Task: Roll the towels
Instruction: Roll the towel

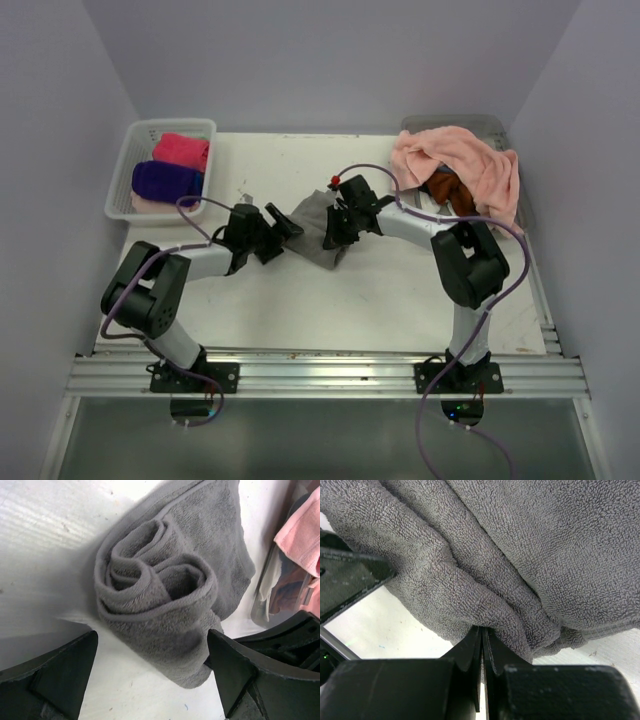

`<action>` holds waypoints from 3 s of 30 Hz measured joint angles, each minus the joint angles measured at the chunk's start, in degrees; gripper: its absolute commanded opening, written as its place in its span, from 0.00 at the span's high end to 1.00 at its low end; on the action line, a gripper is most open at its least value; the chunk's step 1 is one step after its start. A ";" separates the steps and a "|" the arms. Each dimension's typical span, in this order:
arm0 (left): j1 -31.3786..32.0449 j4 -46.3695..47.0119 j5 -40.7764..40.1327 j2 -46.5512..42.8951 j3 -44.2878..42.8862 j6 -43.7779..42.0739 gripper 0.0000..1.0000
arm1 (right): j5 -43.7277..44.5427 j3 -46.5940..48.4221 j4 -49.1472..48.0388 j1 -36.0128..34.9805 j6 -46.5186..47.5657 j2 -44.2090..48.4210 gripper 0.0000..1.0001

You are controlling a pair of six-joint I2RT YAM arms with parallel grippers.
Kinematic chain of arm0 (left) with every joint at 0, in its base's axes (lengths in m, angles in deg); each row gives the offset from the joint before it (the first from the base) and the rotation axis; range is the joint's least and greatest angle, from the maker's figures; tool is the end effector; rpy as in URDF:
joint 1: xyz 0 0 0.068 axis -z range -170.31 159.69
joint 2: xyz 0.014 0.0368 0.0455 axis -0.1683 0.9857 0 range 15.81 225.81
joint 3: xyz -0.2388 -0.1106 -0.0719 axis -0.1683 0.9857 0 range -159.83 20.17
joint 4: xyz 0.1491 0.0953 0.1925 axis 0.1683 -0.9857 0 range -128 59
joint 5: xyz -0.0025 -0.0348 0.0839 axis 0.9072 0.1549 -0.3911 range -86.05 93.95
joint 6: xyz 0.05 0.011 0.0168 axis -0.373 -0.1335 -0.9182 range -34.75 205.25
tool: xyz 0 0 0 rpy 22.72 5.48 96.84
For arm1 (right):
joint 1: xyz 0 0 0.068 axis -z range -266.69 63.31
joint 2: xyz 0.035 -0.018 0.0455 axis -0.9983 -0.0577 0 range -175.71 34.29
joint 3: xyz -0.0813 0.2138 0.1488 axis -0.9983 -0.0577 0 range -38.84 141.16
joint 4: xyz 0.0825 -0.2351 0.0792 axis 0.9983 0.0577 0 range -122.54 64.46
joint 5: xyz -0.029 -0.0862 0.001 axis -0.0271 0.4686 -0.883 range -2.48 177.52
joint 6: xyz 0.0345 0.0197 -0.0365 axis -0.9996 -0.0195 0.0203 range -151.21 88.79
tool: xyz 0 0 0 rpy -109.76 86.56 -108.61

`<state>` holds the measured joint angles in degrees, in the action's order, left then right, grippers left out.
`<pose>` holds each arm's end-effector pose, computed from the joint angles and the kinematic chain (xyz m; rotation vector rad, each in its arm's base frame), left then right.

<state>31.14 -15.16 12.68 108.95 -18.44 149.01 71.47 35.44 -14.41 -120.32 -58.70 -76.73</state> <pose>0.2872 -0.1186 0.1442 -0.7909 2.2895 -0.9231 0.3353 0.2348 0.1729 -0.2603 2.6436 0.7492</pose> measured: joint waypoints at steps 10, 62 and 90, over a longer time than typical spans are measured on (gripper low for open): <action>0.13 1.62 -0.09 6.47 -4.70 2.97 0.39 | 0.07 -0.92 -0.52 -0.02 0.11 0.79 0.96; -2.25 -33.59 5.49 5.03 -18.99 -7.48 0.64 | 44.74 -6.56 -13.14 -28.37 37.29 2.08 0.96; -9.73 -23.10 17.09 -6.51 -7.63 -10.82 0.00 | -7.54 -9.99 -16.72 -3.41 3.85 7.17 0.94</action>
<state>21.41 -38.27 29.77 102.44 -26.07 138.20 63.92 25.45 -31.13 -123.73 -54.85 -69.56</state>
